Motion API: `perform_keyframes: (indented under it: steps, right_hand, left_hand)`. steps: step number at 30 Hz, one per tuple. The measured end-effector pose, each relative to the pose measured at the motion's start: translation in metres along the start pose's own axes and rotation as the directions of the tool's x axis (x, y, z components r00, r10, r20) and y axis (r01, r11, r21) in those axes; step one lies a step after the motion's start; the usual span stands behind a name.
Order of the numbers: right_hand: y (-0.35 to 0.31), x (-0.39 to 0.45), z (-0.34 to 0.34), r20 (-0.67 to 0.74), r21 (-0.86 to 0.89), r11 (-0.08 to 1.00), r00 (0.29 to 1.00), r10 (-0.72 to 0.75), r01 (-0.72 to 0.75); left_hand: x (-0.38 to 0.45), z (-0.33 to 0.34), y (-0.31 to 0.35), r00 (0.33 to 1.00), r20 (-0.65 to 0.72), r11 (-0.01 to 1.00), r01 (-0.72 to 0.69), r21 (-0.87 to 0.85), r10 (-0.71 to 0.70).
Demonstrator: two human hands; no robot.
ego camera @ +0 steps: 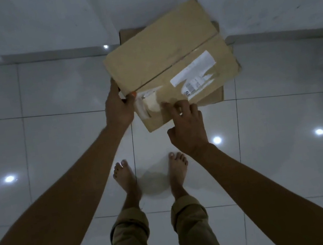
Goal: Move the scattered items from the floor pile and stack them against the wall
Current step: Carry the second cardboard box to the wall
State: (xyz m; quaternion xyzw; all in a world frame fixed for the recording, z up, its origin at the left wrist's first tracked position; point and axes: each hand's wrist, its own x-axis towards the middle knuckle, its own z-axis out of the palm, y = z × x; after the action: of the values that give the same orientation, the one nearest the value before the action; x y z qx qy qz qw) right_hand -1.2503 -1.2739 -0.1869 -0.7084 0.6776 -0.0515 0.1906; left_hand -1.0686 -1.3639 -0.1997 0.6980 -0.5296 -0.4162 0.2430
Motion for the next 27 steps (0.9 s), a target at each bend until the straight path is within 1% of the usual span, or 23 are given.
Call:
perform_keyframes:
  steps: [2,3,4,5,7,8,10,11,12,13,15,17,19,21,23,27]
  right_hand:
    - [0.004,-0.002,-0.001,-0.022,-0.050,0.999,1.000,-0.020,0.019]
    - [0.007,-0.002,-0.002,-0.039,-0.084,0.996,0.999,-0.004,0.001]
    - [0.012,-0.001,-0.003,-0.049,-0.117,0.993,0.999,0.024,-0.029]
    - [0.017,0.000,-0.003,-0.043,-0.146,0.988,0.998,0.053,-0.059]
    - [0.027,0.004,-0.002,0.008,-0.196,0.977,0.997,0.082,-0.079]
    - [0.032,0.005,0.001,0.041,-0.214,0.975,0.997,0.073,-0.062]
    - [0.035,0.006,0.005,0.087,-0.221,0.975,0.995,0.038,-0.018]
    - [0.036,0.007,0.006,0.091,-0.217,0.976,0.995,0.026,-0.006]
    - [0.037,0.009,0.007,0.089,-0.216,0.976,0.996,0.018,0.002]
    - [0.038,0.012,0.007,0.088,-0.221,0.975,0.996,0.012,0.008]
    - [0.042,0.022,0.006,0.087,-0.242,0.970,0.996,0.001,0.020]
    - [0.049,0.038,0.002,0.071,-0.266,0.963,0.997,-0.008,0.027]
    - [0.055,0.054,-0.005,0.046,-0.287,0.958,0.999,-0.003,0.016]
    - [0.061,0.071,-0.013,0.046,-0.294,0.956,0.999,0.026,-0.011]
    - [0.066,0.087,-0.021,0.048,-0.298,0.954,0.998,0.050,-0.033]
    - [0.074,0.107,-0.028,0.067,-0.295,0.954,0.994,0.082,-0.059]
  left_hand:
    - [0.021,-0.010,0.010,0.994,0.105,0.998,-0.048,0.045,0.043]
    - [0.034,-0.014,0.014,0.987,0.146,0.995,-0.078,0.057,0.069]
    - [0.043,-0.016,0.018,0.980,0.170,0.991,-0.113,0.069,0.100]
    - [0.049,-0.017,0.021,0.976,0.165,0.985,-0.155,0.079,0.140]
    - [0.047,-0.013,0.021,0.972,0.078,0.969,-0.228,0.089,0.222]
    - [0.039,-0.009,0.019,0.973,0.015,0.971,-0.229,0.075,0.228]
    - [0.011,-0.004,0.012,0.986,-0.083,0.989,-0.146,0.021,0.147]
    - [-0.005,-0.002,0.006,0.988,-0.104,0.994,-0.110,0.025,0.112]
    - [-0.022,0.000,-0.001,0.986,-0.118,0.992,-0.110,0.068,0.118]
    - [-0.036,0.003,-0.009,0.978,-0.118,0.976,-0.151,0.158,0.171]
    - [-0.059,0.009,-0.020,0.958,-0.053,0.916,-0.251,0.312,0.281]
    - [-0.067,0.016,-0.022,0.947,0.048,0.871,-0.311,0.379,0.317]
    - [-0.061,0.023,-0.018,0.940,0.141,0.839,-0.340,0.425,0.310]
    - [-0.047,0.029,-0.009,0.934,0.202,0.811,-0.355,0.465,0.294]
    - [-0.030,0.034,0.002,0.932,0.242,0.804,-0.357,0.476,0.270]
    - [-0.004,0.036,0.018,0.933,0.282,0.827,-0.334,0.453,0.223]
